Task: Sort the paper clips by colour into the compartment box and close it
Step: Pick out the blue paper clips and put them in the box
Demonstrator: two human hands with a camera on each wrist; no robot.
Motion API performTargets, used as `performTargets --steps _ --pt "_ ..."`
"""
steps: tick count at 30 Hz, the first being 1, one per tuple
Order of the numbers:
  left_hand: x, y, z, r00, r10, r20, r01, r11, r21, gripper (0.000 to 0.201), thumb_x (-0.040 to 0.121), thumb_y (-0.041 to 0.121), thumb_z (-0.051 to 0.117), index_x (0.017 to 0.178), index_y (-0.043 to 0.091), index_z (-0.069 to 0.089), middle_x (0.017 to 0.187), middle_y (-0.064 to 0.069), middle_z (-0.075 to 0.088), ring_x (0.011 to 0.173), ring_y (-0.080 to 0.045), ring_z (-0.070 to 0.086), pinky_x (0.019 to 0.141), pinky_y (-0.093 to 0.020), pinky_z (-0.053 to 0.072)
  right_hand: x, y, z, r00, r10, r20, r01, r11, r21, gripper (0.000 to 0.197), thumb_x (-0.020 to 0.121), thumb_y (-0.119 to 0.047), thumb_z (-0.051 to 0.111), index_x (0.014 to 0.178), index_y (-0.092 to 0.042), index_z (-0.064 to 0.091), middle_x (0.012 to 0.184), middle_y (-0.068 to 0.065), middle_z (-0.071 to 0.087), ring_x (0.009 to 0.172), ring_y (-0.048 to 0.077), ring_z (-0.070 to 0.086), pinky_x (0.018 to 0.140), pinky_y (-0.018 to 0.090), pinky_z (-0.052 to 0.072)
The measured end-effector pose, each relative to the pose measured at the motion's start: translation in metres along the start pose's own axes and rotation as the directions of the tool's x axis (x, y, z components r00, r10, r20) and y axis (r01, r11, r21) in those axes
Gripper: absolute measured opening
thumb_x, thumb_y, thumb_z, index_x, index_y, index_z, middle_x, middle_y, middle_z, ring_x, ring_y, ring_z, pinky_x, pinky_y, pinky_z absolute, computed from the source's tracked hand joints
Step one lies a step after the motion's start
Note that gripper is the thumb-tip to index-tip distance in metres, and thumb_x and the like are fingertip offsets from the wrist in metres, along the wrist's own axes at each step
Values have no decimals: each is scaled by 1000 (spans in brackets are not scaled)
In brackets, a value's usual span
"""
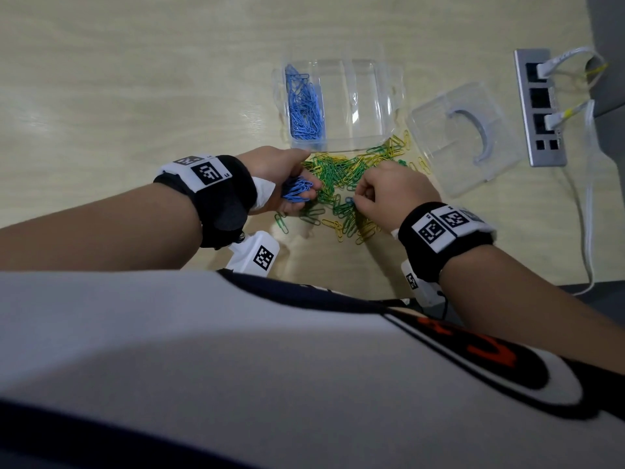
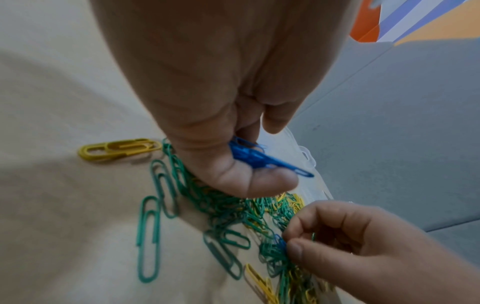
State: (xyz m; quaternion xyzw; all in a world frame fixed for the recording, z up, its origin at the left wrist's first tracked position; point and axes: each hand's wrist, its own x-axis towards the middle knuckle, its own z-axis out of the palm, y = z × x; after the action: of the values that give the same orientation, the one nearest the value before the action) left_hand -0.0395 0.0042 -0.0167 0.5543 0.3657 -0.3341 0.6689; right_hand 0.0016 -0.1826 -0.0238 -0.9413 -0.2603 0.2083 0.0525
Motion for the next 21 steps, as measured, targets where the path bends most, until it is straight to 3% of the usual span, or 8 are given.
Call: performTargets --steps 5,9,14,17,21 --pt "0 0 0 1000 7 -15 -7 1000 -24 52 100 42 33 75 4 59 52 -5 56 42 -11 53 47 -18 50 1 -4 1 999 -11 39 12 999 -31 13 88 -37 59 95 -27 62 103 -4 56 94 19 57 91 40 46" --pt "-2 1 2 1000 6 -17 -6 1000 -31 52 100 42 33 75 5 59 50 -5 57 46 -13 55 48 -19 52 4 -8 2 1000 -8 29 9 999 -32 7 89 -31 56 83 -28 54 94 -6 51 89 20 56 89 39 46" --pt "-3 -1 0 1000 4 -5 -4 1000 -21 53 101 42 31 76 5 60 51 -6 59 50 -14 56 54 -21 54 7 -2 0 998 57 -33 -50 982 182 7 90 -19 54 89 -24 59 92 -4 61 87 19 58 77 33 49" --pt "-3 -1 -1 1000 1 -5 -2 1000 -21 53 101 42 30 77 5 60 52 -7 60 51 -14 57 60 -23 55 9 2 -1 991 106 -80 -77 952 298 17 90 -13 53 97 -22 66 93 -1 68 86 19 62 78 34 54" --pt "-2 0 1 1000 -3 -9 3 1000 -17 53 100 42 32 78 4 61 55 -9 62 48 -15 60 57 -23 55 7 0 -6 983 107 -152 -33 905 424 10 87 -13 62 92 -20 66 80 -4 67 77 13 63 76 29 53"
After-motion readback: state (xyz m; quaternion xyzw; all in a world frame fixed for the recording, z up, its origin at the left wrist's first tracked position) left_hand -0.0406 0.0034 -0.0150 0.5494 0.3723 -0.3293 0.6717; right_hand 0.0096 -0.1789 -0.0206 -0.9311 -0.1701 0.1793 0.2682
